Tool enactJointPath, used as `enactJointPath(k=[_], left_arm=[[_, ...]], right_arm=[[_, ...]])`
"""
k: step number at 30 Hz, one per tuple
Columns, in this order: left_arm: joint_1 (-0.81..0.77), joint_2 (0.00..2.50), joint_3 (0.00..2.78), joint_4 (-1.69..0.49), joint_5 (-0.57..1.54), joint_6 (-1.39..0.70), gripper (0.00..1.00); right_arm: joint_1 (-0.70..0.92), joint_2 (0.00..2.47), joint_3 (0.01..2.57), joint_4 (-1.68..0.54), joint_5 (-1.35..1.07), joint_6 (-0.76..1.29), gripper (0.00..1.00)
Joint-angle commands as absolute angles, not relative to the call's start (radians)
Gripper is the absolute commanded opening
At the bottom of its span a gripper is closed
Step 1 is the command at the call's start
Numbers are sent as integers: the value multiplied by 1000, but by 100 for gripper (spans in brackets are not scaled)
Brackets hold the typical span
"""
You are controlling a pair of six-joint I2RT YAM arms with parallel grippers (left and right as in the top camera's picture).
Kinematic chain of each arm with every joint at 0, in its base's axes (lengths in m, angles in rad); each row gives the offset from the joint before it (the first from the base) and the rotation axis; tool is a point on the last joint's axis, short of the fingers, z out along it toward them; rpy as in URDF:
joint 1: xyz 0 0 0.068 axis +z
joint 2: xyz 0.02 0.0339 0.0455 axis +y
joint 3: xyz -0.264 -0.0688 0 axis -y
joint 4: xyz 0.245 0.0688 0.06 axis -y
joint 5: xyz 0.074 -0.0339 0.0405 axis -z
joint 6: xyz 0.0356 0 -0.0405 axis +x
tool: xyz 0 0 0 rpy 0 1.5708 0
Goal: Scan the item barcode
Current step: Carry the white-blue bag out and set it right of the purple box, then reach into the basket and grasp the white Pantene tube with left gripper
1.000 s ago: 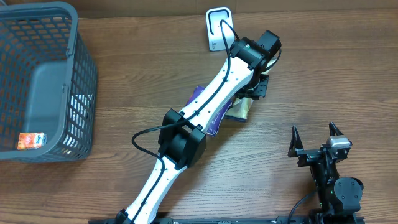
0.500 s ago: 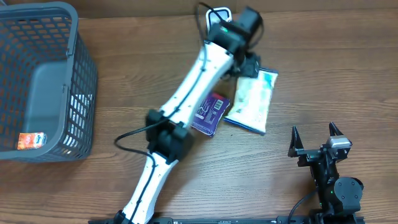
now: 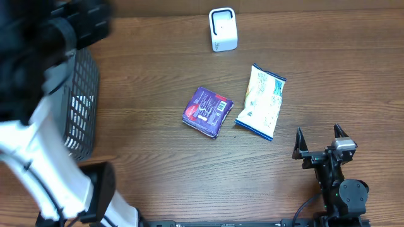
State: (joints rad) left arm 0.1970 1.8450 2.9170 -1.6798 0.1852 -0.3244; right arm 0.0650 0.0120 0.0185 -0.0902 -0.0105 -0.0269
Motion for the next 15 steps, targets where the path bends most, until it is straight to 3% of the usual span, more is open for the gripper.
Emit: enactJointPath(k=[1,7,15], left_arm=[[402,1833,2869,-1690,215,-199,82],[725,1817,2669,-1690,266,-142,87],[785,1824,2244,-1629,304,-46,87]], right_arm=[[58,3,9,-84,-1,-34,100],[59,3,9,-84,-1,-34,100],[58,3,9,-84,-1,-34,100]])
